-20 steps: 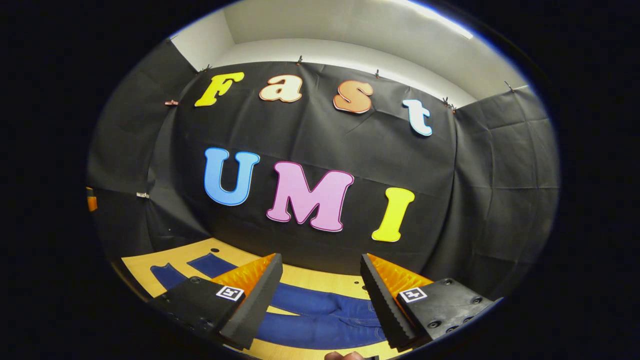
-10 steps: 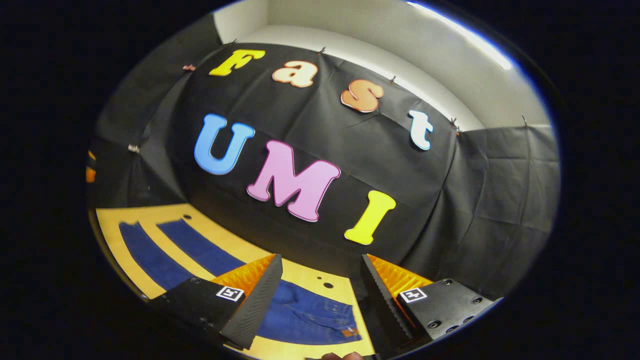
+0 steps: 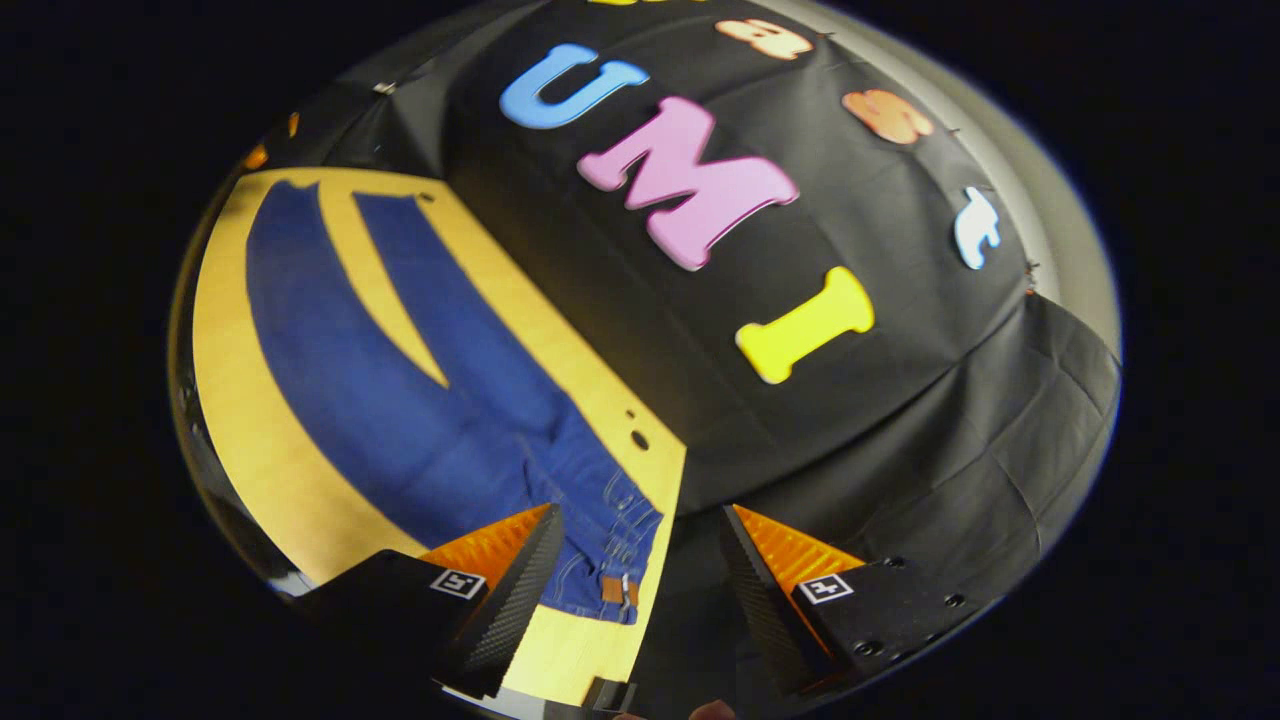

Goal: Grasp the waist and the cuffs of the jeans and fold them to make the two legs overlap; first hold the waist and fold one-third of the jeans toward the cuffs, then hold the cuffs and fold the remaining one-third in the same direction to finish folding.

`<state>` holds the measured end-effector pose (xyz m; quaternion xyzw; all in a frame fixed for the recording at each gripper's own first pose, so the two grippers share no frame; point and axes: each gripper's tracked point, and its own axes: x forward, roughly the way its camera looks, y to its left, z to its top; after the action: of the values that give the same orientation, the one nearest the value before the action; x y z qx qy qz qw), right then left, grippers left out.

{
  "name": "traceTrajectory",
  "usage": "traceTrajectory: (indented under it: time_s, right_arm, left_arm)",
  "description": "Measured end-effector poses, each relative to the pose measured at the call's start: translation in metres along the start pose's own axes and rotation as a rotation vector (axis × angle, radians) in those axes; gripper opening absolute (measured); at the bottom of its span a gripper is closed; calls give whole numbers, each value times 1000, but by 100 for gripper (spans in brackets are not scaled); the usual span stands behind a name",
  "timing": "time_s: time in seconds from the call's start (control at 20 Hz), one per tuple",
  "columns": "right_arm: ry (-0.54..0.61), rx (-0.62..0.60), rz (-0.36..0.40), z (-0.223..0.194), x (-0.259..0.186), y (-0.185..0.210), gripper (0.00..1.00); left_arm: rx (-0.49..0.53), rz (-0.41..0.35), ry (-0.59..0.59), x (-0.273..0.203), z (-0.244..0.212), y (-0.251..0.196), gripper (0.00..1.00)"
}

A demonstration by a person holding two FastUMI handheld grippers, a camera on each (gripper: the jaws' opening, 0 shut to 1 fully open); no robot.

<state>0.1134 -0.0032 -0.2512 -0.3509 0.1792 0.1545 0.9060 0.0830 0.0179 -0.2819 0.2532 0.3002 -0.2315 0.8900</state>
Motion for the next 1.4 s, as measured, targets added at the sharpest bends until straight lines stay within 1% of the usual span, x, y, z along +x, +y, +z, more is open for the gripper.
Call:
traceTrajectory:
  time_s: [0.15,0.25,0.3,0.4,0.45,0.5,0.55,0.6,0.75,0.8,0.85,0.9,1.0,1.1,1.15,1.2,1.25,1.35,1.4]
  right_arm:
    - [59,-129,111,-35,28,26,97]
    - [69,-240,180,-55,37,40,97]
    - [85,-283,215,-66,40,45,97]
    - [102,-358,267,-87,49,52,97]
    - [106,-396,288,-96,55,55,97]
    - [109,-429,308,-104,58,57,97]
    - [108,-455,324,-107,60,59,97]
    - [109,-473,344,-112,64,63,97]
    - [89,-578,402,-119,71,70,96]
    - [82,-616,428,-124,71,72,96]
    - [76,-653,450,-132,71,73,96]
    - [75,-686,474,-142,70,75,96]
    - [77,-746,512,-162,71,77,96]
    - [106,-799,514,-179,81,77,95]
    - [95,-816,484,-177,92,76,95]
    - [97,-818,460,-174,97,73,89]
    - [95,-808,443,-173,103,74,87]
    - [91,-809,430,-167,113,77,87]
    - [92,-818,435,-167,117,80,83]
  left_arm:
    - [271,-98,144,35,-34,-2,99]
    - [445,-202,223,47,-54,-9,99]
    - [517,-249,258,53,-65,-10,98]
    - [603,-308,310,73,-83,-7,98]
    - [618,-315,335,81,-88,-3,98]
    - [623,-310,313,87,-81,-1,99]
    - [614,-302,317,94,-78,3,94]
    - [615,-301,322,99,-77,8,94]
    - [717,-328,305,113,-65,9,96]
    - [750,-348,308,114,-66,9,95]
    - [781,-364,311,113,-65,7,90]
    - [801,-373,315,114,-63,5,88]
    - [793,-382,318,119,-62,7,86]
    - [769,-374,326,122,-62,10,86]
    - [759,-372,329,122,-62,9,86]
    - [755,-373,333,123,-62,9,86]
    - [758,-363,325,126,-58,11,82]
    - [760,-359,330,129,-61,10,79]
    - [747,-372,349,129,-62,10,77]
